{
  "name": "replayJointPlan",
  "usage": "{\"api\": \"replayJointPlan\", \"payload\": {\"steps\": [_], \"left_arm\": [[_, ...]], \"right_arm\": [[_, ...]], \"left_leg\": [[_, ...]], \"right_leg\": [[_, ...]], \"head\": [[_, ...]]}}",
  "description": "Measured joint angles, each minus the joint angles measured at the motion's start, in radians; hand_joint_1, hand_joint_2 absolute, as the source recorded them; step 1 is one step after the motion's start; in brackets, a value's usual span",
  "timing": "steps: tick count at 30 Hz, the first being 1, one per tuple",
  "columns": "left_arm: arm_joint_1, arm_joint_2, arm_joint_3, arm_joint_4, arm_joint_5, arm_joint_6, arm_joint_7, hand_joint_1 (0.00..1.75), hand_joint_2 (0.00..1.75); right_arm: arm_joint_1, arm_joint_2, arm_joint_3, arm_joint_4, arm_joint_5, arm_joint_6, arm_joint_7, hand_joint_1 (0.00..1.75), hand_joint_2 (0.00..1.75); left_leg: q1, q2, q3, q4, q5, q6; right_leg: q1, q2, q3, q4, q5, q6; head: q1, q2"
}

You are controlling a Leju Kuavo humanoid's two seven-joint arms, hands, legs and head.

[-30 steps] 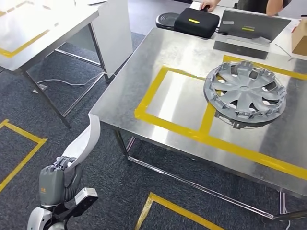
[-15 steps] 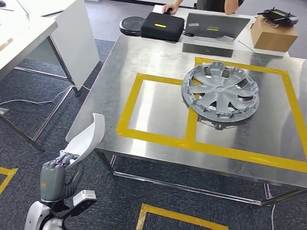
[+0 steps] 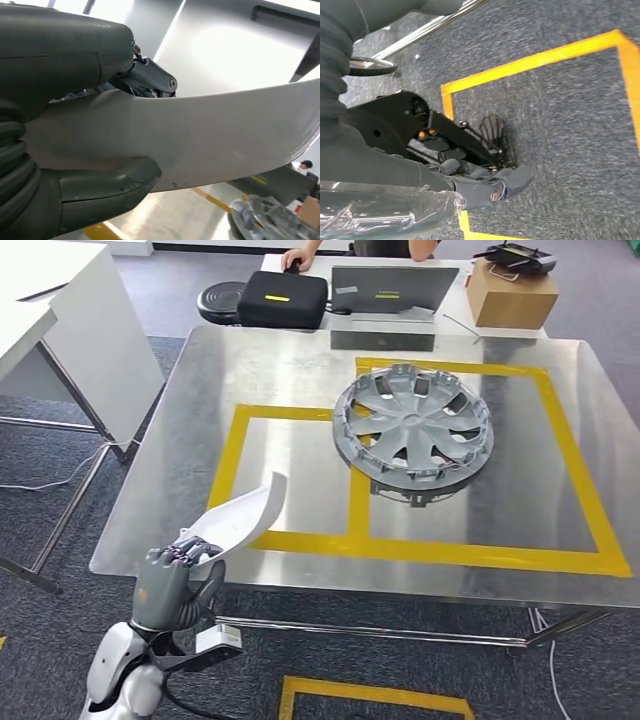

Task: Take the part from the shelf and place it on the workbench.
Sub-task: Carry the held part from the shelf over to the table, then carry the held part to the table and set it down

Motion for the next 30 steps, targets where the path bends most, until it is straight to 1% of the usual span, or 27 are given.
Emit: {"api": "replayJointPlan", "payload": {"steps": [1, 2, 3, 4, 5, 6, 7, 8, 9, 10, 11, 12, 13, 14, 15, 16, 17, 18, 19, 20, 21, 22, 26, 27, 28, 29, 30], "left_arm": [[-0.007, -0.001, -0.006, 0.004, -0.004, -0.002, 0.003, 1.75, 1.75], [-0.012, -0.002, -0.010, 0.009, -0.008, -0.002, 0.008, 1.75, 1.75], [-0.016, -0.002, -0.014, 0.014, -0.014, -0.002, 0.014, 1.75, 1.75], [-0.019, -0.001, -0.017, 0.021, -0.022, -0.002, 0.022, 1.75, 1.75], [-0.024, -0.001, -0.019, 0.029, -0.031, -0.002, 0.033, 1.75, 1.75], [-0.032, -0.002, -0.022, 0.037, -0.039, -0.002, 0.045, 1.75, 1.75], [-0.044, -0.003, -0.026, 0.046, -0.045, -0.002, 0.057, 1.75, 1.75], [-0.059, -0.006, -0.030, 0.055, -0.051, -0.002, 0.068, 1.75, 1.75], [-0.077, -0.010, -0.036, 0.065, -0.058, -0.003, 0.079, 1.75, 1.75], [-0.095, -0.015, -0.043, 0.077, -0.067, -0.004, 0.089, 1.75, 1.75], [-0.112, -0.020, -0.050, 0.087, -0.076, -0.005, 0.099, 1.75, 1.75], [-0.126, -0.026, -0.057, 0.098, -0.083, -0.006, 0.107, 1.75, 1.75], [-0.137, -0.031, -0.063, 0.108, -0.089, -0.008, 0.115, 1.75, 1.75], [-0.145, -0.035, -0.068, 0.116, -0.093, -0.010, 0.120, 1.75, 1.75], [-0.152, -0.040, -0.072, 0.125, -0.098, -0.013, 0.127, 1.75, 1.75], [-0.159, -0.044, -0.075, 0.134, -0.105, -0.017, 0.136, 1.75, 1.75], [-0.167, -0.048, -0.079, 0.143, -0.113, -0.021, 0.146, 1.75, 1.75], [-0.174, -0.052, -0.083, 0.154, -0.121, -0.025, 0.157, 1.75, 1.75], [-0.181, -0.056, -0.087, 0.165, -0.129, -0.027, 0.167, 1.75, 1.75], [-0.185, -0.059, -0.091, 0.174, -0.134, -0.029, 0.175, 1.75, 1.75], [-0.188, -0.061, -0.092, 0.180, -0.137, -0.030, 0.180, 1.75, 1.75], [-0.189, -0.062, -0.093, 0.183, -0.139, -0.030, 0.182, 1.75, 1.75], [-0.189, -0.063, -0.094, 0.185, -0.139, -0.031, 0.185, 1.75, 1.75], [-0.190, -0.065, -0.095, 0.187, -0.140, -0.031, 0.188, 1.75, 1.75], [-0.192, -0.067, -0.095, 0.190, -0.143, -0.032, 0.192, 1.75, 1.75], [-0.204, -0.074, -0.099, 0.204, -0.151, -0.033, 0.204, 1.75, 1.75], [-0.222, -0.085, -0.106, 0.227, -0.171, -0.037, 0.230, 1.75, 1.75]], "right_arm": [[-0.002, 0.000, 0.000, 0.000, 0.002, -0.001, 0.001, 0.00, 1.75], [-0.004, 0.002, 0.000, 0.000, 0.003, -0.001, 0.001, 0.00, 1.75], [-0.006, 0.003, -0.001, 0.000, 0.004, -0.001, 0.001, 0.00, 1.75], [-0.007, 0.005, -0.002, 0.000, 0.005, 0.000, 0.003, 0.00, 1.75], [-0.007, 0.006, -0.003, 0.000, 0.005, 0.003, 0.008, 0.00, 1.75], [-0.007, 0.008, -0.005, 0.000, 0.005, 0.012, 0.018, 0.00, 1.75], [-0.007, 0.009, -0.008, 0.000, 0.005, 0.028, 0.033, 0.00, 1.75], [-0.007, 0.011, -0.011, 0.000, 0.004, 0.050, 0.047, 0.00, 1.75], [-0.008, 0.013, -0.014, 0.000, 0.004, 0.074, 0.058, 0.00, 1.75], [-0.009, 0.016, -0.018, 0.000, 0.004, 0.095, 0.064, 0.00, 1.75], [-0.011, 0.018, -0.021, 0.000, 0.003, 0.109, 0.066, 0.00, 1.75], [-0.011, 0.020, -0.024, 0.000, 0.003, 0.118, 0.067, 0.00, 1.75], [-0.012, 0.021, -0.026, 0.000, 0.003, 0.122, 0.068, 0.00, 1.75], [-0.012, 0.021, -0.028, 0.000, 0.003, 0.124, 0.070, 0.00, 1.75], [-0.012, 0.022, -0.030, 0.000, 0.003, 0.126, 0.071, 0.00, 1.75], [-0.013, 0.023, -0.031, 0.000, 0.003, 0.127, 0.073, 0.00, 1.75], [-0.013, 0.024, -0.032, 0.000, 0.002, 0.129, 0.075, 0.00, 1.75], [-0.014, 0.025, -0.032, 0.000, 0.002, 0.131, 0.077, 0.00, 1.75], [-0.014, 0.025, -0.032, 0.000, 0.002, 0.132, 0.079, 0.00, 1.75], [-0.013, 0.026, -0.032, 0.000, 0.002, 0.133, 0.081, 0.00, 1.75], [-0.013, 0.026, -0.032, 0.000, 0.002, 0.134, 0.082, 0.00, 1.75], [-0.013, 0.026, -0.032, 0.000, 0.002, 0.134, 0.082, 0.00, 1.75], [-0.012, 0.026, -0.032, 0.000, 0.002, 0.134, 0.082, 0.00, 1.75], [-0.012, 0.026, -0.032, 0.000, 0.002, 0.135, 0.082, 0.00, 1.75], [-0.012, 0.026, -0.032, 0.000, 0.002, 0.136, 0.083, 0.00, 1.75], [-0.013, 0.027, -0.032, 0.001, 0.002, 0.140, 0.086, 0.00, 1.75], [-0.015, 0.028, -0.032, 0.002, 0.003, 0.145, 0.089, 0.00, 1.75]], "left_leg": [[0.001, -0.017, -0.015, 0.036, -0.024, -0.004], [0.001, -0.036, -0.041, 0.093, -0.055, -0.007], [0.001, -0.047, -0.075, 0.162, -0.085, -0.008], [0.001, -0.052, -0.108, 0.223, -0.104, -0.008], [0.000, -0.055, -0.130, 0.258, -0.106, -0.008], [0.000, -0.056, -0.136, 0.255, -0.087, -0.005], [-0.001, -0.057, -0.122, 0.216, -0.054, -0.002], [-0.001, -0.060, -0.094, 0.152, -0.016, 0.002], [-0.001, -0.063, -0.061, 0.082, 0.010, 0.005], [-0.002, -0.066, -0.035, 0.028, 0.024, 0.010], [-0.003, -0.069, -0.018, -0.007, 0.026, 0.015], [-0.004, -0.070, -0.011, -0.022, 0.021, 0.021], [-0.004, -0.070, -0.008, -0.024, 0.020, 0.028], [-0.004, -0.069, -0.002, -0.027, 0.019, 0.035], [-0.003, -0.068, 0.005, -0.028, 0.017, 0.041], [-0.002, -0.066, 0.013, -0.028, 0.015, 0.047], [-0.003, -0.064, 0.018, -0.029, 0.012, 0.051], [-0.004, -0.063, 0.022, -0.028, 0.009, 0.054], [-0.004, -0.061, 0.026, -0.028, 0.005, 0.055], [-0.004, -0.060, 0.029, -0.028, 0.001, 0.056], [-0.004, -0.060, 0.032, -0.027, -0.001, 0.056], [-0.004, -0.060, 0.034, -0.027, -0.003, 0.055], [-0.004, -0.060, 0.036, -0.027, -0.004, 0.055], [-0.004, -0.060, 0.038, -0.027, -0.006, 0.054], [-0.004, -0.060, 0.042, -0.027, -0.009, 0.054], [-0.003, -0.059, 0.053, -0.026, -0.018, 0.049], [-0.005, -0.058, 0.064, -0.026, -0.029, 0.039]], "right_leg": [[-0.003, 0.010, 0.001, -0.003, 0.003, -0.005], [-0.005, 0.020, 0.001, -0.004, 0.004, -0.008], [-0.005, 0.030, 0.000, -0.004, 0.003, -0.010], [-0.005, 0.040, 0.000, -0.004, 0.002, -0.012], [-0.005, 0.050, 0.000, -0.004, 0.001, -0.013], [-0.005, 0.059, 0.001, -0.004, -0.001, -0.013], [-0.005, 0.066, 0.003, -0.004, -0.003, -0.012], [-0.005, 0.072, 0.005, -0.004, -0.005, -0.009], [-0.003, 0.076, 0.006, -0.002, -0.008, -0.005], [-0.001, 0.079, 0.006, -0.002, -0.012, 0.000], [0.000, 0.080, 0.007, -0.004, -0.015, 0.006], [0.001, 0.080, 0.009, -0.003, -0.015, 0.012], [0.000, 0.080, 0.013, -0.004, -0.015, 0.017], [-0.001, 0.074, 0.014, 0.001, -0.016, 0.022], [-0.001, 0.063, 0.009, 0.019, -0.023, 0.027], [-0.002, 0.050, -0.008, 0.054, -0.041, 0.031], [-0.002, 0.037, -0.038, 0.109, -0.066, 0.035], [-0.003, 0.028, -0.078, 0.177, -0.094, 0.038], [-0.004, 0.024, -0.118, 0.240, -0.115, 0.040], [-0.004, 0.022, -0.148, 0.283, -0.127, 0.041], [-0.005, 0.022, -0.166, 0.305, -0.131, 0.042], [-0.005, 0.022, -0.174, 0.312, -0.129, 0.042], [-0.005, 0.022, -0.175, 0.308, -0.123, 0.042], [-0.005, 0.022, -0.172, 0.296, -0.112, 0.042], [-0.005, 0.021, -0.167, 0.278, -0.096, 0.042], [-0.005, 0.017, -0.144, 0.207, -0.055, 0.042], [-0.005, 0.015, -0.119, 0.138, -0.013, 0.034]], "head": [[-0.001, 0.000], [-0.002, 0.000], [-0.003, 0.000], [-0.003, 0.000], [-0.003, 0.000], [-0.003, 0.000], [-0.003, 0.000], [-0.003, 0.000], [-0.004, 0.000], [-0.003, 0.000], [-0.003, 0.000], [-0.003, 0.000], [-0.001, 0.000], [-0.001, 0.000], [0.001, 0.000], [0.003, 0.000], [0.004, 0.000], [0.005, 0.000], [0.005, 0.000], [0.005, 0.000], [0.006, 0.000], [0.006, 0.000], [0.006, 0.000], [0.006, 0.000], [0.006, 0.000], [0.006, 0.000], [0.006, 0.000]]}}
